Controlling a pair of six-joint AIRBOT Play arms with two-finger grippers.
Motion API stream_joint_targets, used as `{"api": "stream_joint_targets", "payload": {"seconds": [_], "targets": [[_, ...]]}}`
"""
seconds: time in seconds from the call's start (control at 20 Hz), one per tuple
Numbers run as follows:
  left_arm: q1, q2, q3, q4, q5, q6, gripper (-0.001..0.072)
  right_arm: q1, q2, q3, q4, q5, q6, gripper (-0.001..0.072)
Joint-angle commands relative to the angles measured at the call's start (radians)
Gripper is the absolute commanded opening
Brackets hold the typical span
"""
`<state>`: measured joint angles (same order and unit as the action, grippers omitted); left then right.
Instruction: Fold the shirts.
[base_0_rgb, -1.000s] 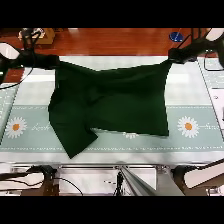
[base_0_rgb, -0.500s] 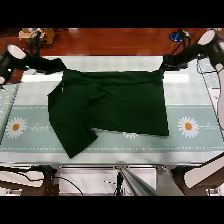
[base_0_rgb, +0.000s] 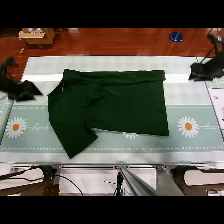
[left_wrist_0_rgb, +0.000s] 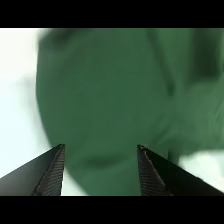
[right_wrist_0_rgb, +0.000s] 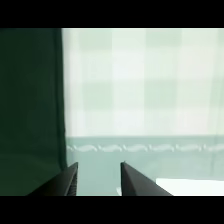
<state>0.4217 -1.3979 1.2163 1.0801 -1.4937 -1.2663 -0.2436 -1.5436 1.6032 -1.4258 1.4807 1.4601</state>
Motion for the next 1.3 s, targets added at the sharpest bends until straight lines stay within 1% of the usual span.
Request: {"api": "stream_joint_targets", "payload": {"seconds": [0.0,0.05,0.15,0.25,0.35,0.5,0.6,0.8,0.95,1.25], "targets": [[0.075,0.127,-0.306,-0.014,0.0,0.046,0.0546,-0.048,0.116,-0.29,-0.013,-0.115,-0.007,0.0317],[0.085,0.146,-0.369,-0.014,0.01,0.053,0.0546,-0.057,0.149,-0.365,-0.008,-0.147,-0.011,0.0281],[0.087,0.153,-0.43,-0.005,0.01,0.078,0.0546,-0.067,0.206,-0.447,0.03,-0.192,-0.033,0.0281],[0.087,0.153,-0.441,0.038,0.031,0.077,0.0546,-0.074,0.241,-0.465,0.075,-0.211,-0.04,0.0296],[0.087,0.151,-0.442,0.087,0.066,0.077,0.0546,-0.073,0.259,-0.465,0.106,-0.211,-0.063,0.0348],[0.087,0.128,-0.461,0.098,0.107,0.077,0.0546,-0.072,0.27,-0.465,0.166,-0.211,-0.072,0.0348],[0.087,0.104,-0.478,0.086,0.145,0.077,0.0546,-0.072,0.272,-0.465,0.208,-0.209,-0.079,0.0348],[0.087,0.061,-0.483,-0.021,0.259,0.077,0.0546,-0.072,0.28,-0.465,0.298,-0.207,-0.102,0.0348],[0.076,0.055,-0.483,-0.057,0.335,0.077,0.0545,-0.072,0.296,-0.465,0.33,-0.211,-0.105,0.0348],[-0.009,-0.021,-0.483,-0.058,0.346,0.077,0.0544,-0.072,0.363,-0.465,0.336,-0.222,-0.103,0.0348]]}}
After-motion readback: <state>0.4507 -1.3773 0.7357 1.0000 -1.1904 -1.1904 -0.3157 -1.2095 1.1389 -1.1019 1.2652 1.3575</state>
